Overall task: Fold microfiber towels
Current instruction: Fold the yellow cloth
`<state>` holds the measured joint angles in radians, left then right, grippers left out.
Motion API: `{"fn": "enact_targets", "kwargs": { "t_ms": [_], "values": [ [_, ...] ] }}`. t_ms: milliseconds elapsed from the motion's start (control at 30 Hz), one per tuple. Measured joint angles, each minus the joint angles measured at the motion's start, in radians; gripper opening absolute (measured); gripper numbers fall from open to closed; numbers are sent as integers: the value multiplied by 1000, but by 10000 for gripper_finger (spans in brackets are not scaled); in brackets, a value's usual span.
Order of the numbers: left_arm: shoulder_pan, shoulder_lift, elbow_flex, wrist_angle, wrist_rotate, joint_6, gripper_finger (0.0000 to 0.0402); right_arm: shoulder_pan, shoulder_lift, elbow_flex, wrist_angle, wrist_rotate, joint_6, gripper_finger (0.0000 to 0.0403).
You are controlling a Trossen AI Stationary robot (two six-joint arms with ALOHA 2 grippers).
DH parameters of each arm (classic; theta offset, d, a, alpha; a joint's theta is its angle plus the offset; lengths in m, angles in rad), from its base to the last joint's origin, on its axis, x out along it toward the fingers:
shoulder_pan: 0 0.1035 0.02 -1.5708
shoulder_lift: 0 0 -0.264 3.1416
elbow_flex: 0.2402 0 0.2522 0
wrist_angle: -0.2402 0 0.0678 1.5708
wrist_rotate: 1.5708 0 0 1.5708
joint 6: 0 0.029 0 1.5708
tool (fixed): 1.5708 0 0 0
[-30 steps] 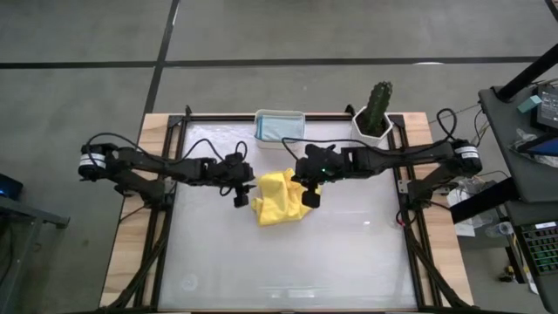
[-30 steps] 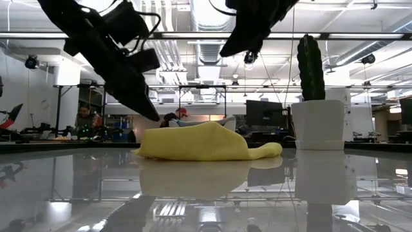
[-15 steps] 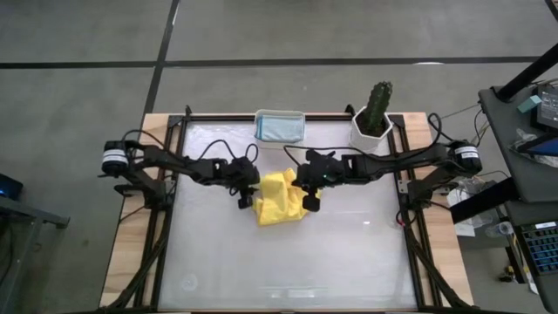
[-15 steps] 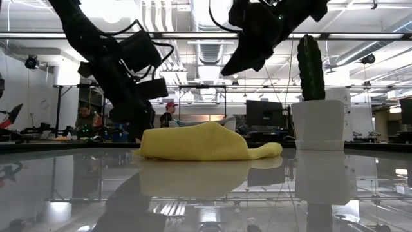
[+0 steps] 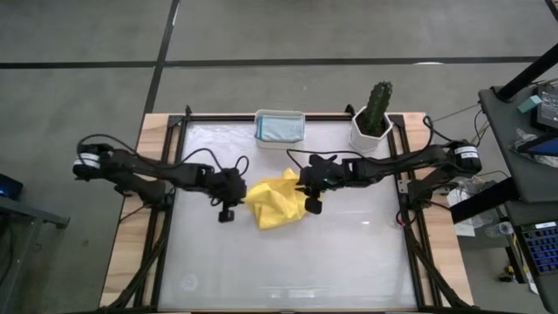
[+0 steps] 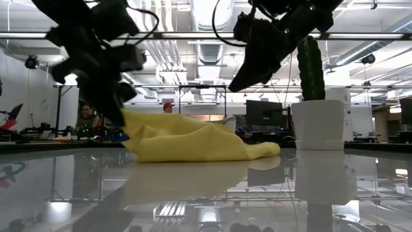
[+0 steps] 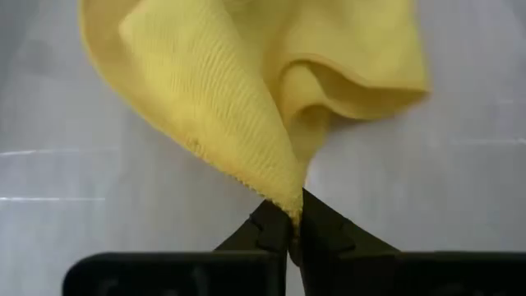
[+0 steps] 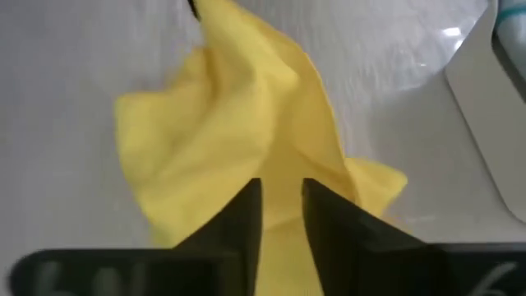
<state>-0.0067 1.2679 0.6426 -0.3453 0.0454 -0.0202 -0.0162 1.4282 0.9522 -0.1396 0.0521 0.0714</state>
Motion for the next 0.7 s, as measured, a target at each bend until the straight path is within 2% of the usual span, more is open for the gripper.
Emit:
{"fn": "enact_targets", "kwargs": {
  "t_ms": [200, 333, 533, 700],
  "values": [
    [-73, -49, 0, -63, 26, -57, 0, -37, 71, -9, 5, 1, -30, 149],
    [-98, -52, -2, -59, 32, -77, 0, -77, 161, 1, 77, 1, -71, 180],
    [-102, -34, -4, -63, 32, -79, 0, -145, 302, 87, 98, 4, -150, 188],
    [-103, -28, -9, -64, 32, -79, 0, -175, 357, 167, 57, 3, -192, 179]
  ]
}}
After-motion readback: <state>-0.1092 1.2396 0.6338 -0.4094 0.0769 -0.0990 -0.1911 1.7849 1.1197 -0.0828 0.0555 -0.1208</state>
